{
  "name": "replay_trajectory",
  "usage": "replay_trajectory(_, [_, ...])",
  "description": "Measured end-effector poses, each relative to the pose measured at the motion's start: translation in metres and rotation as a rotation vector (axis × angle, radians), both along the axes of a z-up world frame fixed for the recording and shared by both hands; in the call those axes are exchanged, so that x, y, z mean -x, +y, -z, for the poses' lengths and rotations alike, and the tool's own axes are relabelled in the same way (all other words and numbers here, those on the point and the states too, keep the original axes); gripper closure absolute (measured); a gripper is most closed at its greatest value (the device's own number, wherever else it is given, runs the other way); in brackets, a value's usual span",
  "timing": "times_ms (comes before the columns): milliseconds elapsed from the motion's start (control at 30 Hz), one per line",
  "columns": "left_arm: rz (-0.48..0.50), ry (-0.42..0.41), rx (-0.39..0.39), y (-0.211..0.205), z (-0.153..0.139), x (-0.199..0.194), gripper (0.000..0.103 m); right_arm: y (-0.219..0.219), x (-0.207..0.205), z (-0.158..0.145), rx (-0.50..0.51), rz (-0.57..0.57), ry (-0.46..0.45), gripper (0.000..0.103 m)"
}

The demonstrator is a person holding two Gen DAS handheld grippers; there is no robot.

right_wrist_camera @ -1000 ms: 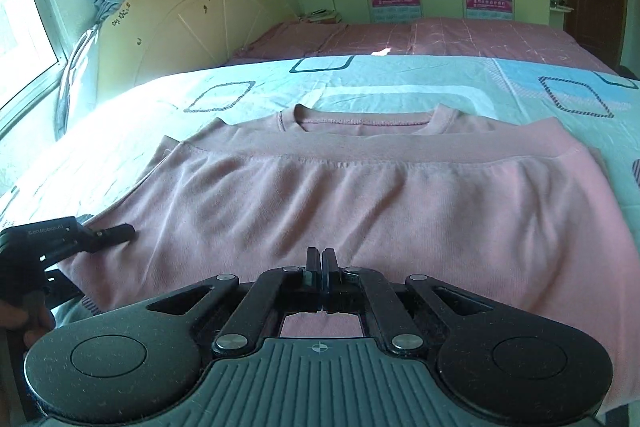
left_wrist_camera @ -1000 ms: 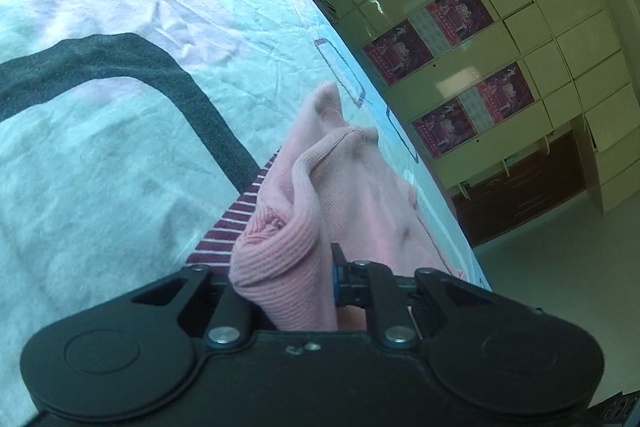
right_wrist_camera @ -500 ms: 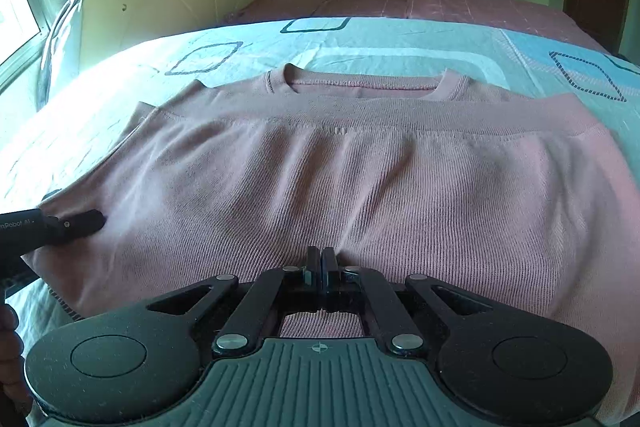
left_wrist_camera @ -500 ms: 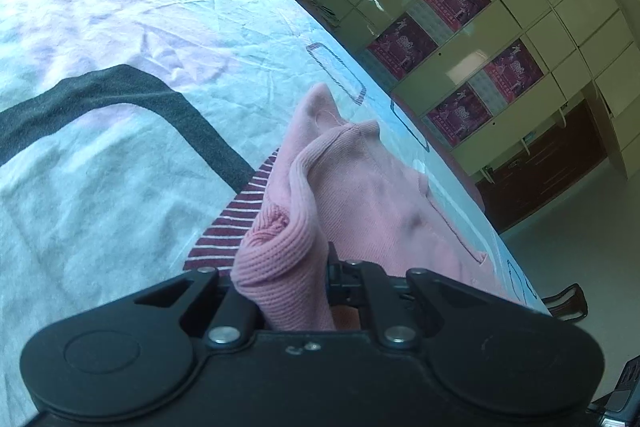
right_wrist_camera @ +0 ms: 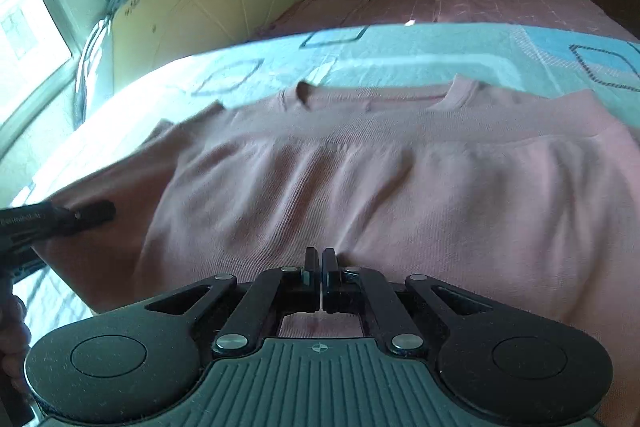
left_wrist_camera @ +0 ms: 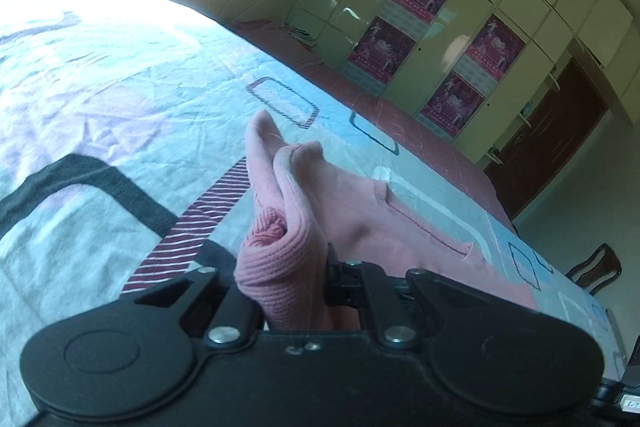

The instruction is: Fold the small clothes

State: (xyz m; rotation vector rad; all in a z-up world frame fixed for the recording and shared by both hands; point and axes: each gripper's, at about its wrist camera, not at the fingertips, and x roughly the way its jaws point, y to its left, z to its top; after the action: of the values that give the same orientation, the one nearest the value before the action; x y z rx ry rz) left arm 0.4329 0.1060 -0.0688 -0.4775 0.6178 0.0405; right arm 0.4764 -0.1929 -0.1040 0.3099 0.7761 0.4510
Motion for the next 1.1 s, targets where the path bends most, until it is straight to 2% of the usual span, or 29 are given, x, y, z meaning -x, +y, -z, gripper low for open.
replay_trajectory(67, [0.047, -0.01, -0.062, -0.029, -0.015, -0.005, 0.094, -0.031, 0.004, -0.005, -0.047, 0.034, -0.002, 0.103])
replay_trajectory(233, [0.231, -0.031, -0.213, -0.144, -0.05, -0.021, 0.094, -0.129, 0.018, -0.013, -0.099, 0.149, -0.027, 0.103])
replay_trajectory(333, [0.368, -0.011, -0.249, -0.223, -0.051, -0.026, 0.094, -0.184, 0.026, -0.017, -0.133, 0.222, -0.026, 0.103])
replay_trajectory(400, [0.468, 0.036, -0.252, -0.275, -0.036, -0.029, 0.092, -0.216, 0.03, -0.018, -0.174, 0.255, -0.008, 0.103])
replay_trajectory(433, [0.537, 0.095, -0.251, -0.3, -0.022, -0.031, 0.075, -0.227, 0.03, -0.018, -0.186, 0.26, 0.002, 0.103])
replay_trajectory(467, [0.609, 0.166, -0.26, -0.322, -0.01, -0.033, 0.052, -0.238, 0.029, -0.015, -0.188, 0.268, 0.021, 0.103])
replay_trajectory(500, [0.639, 0.212, -0.283, -0.337, 0.0, -0.029, 0.047, -0.246, 0.029, -0.013, -0.176, 0.284, 0.04, 0.089])
replay_trajectory(533, [0.651, 0.199, -0.289, -0.341, 0.001, -0.021, 0.05, -0.256, 0.031, -0.013, -0.165, 0.302, 0.045, 0.048])
replay_trajectory(567, [0.663, 0.165, -0.271, -0.337, -0.002, -0.013, 0.05, -0.264, 0.036, -0.014, -0.178, 0.306, 0.02, 0.034])
replay_trajectory(667, [0.599, 0.098, -0.243, -0.301, -0.017, -0.005, 0.051, -0.274, 0.043, -0.016, -0.221, 0.261, 0.009, 0.035])
replay_trajectory(733, [0.499, 0.06, -0.298, -0.273, -0.028, -0.013, 0.053, -0.272, 0.038, -0.012, -0.256, 0.213, 0.031, 0.057])
replay_trajectory(800, [0.427, 0.073, -0.338, -0.243, -0.029, -0.024, 0.057, -0.261, 0.033, -0.009, -0.279, 0.167, 0.052, 0.058])
replay_trajectory(833, [0.404, 0.083, -0.34, -0.231, -0.028, -0.028, 0.062, -0.253, 0.027, -0.006, -0.278, 0.141, 0.063, 0.058])
replay_trajectory(867, [0.387, 0.091, -0.338, -0.219, -0.025, -0.034, 0.062, -0.246, 0.025, -0.005, -0.271, 0.121, 0.069, 0.058])
replay_trajectory(967, [0.397, 0.136, -0.355, -0.203, -0.015, -0.048, 0.063, -0.226, 0.012, 0.002, -0.244, 0.082, 0.093, 0.058])
replay_trajectory(1100, [0.417, 0.172, -0.312, -0.195, 0.002, -0.058, 0.061, -0.211, -0.008, 0.019, -0.218, 0.053, 0.156, 0.058])
